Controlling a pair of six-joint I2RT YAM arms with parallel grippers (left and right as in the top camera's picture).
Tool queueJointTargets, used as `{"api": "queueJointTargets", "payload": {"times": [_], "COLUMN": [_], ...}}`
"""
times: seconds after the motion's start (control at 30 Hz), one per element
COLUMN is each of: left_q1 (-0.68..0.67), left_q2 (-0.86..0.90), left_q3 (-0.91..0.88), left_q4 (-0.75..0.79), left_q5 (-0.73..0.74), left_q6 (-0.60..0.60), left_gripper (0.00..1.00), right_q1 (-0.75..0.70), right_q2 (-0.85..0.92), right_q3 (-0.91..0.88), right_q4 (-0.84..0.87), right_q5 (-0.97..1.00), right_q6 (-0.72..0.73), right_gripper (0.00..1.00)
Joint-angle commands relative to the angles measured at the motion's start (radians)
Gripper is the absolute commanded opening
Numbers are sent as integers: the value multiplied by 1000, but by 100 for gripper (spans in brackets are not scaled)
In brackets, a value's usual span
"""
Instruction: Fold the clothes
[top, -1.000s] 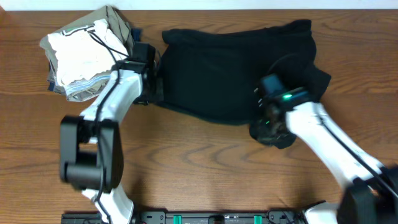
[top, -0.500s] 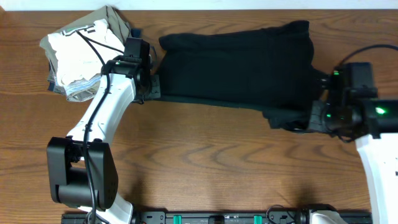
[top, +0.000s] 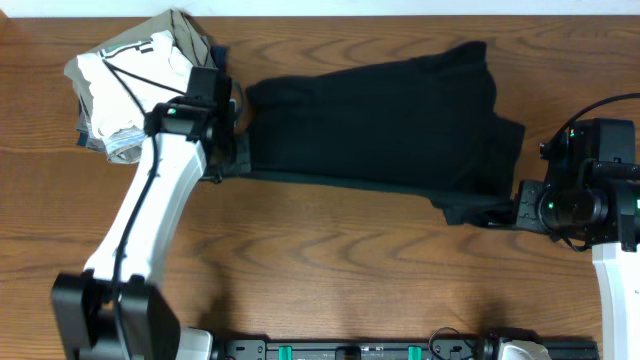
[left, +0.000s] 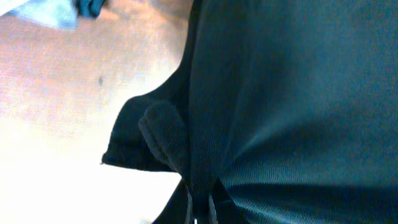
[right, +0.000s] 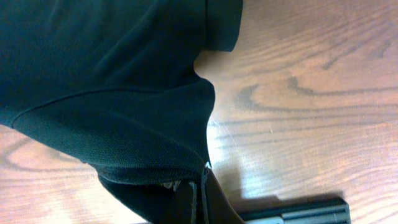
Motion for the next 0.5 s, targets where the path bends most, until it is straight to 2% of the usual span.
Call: {"api": "queueJointTargets", "payload": {"times": [0.0,0.2,0.47], "left_q1": [0,-37,-51], "left_q2": [-37,-26,-19], "left_q3": [5,5,5], "left_q4": [-39,-62,6], "left_q5": [-26,-27,-58], "left_q6": [-17,-16,-17], "left_gripper": [6,6,6], "right_q1": [-16,-16,-16], "right_q2": [-10,37,213], "right_q3": [23,21,21], "right_q4": [-7,19,135], "right_q5": [13,14,-5], "right_q6": [-30,-48,-53], "right_gripper": [1,1,1]}}
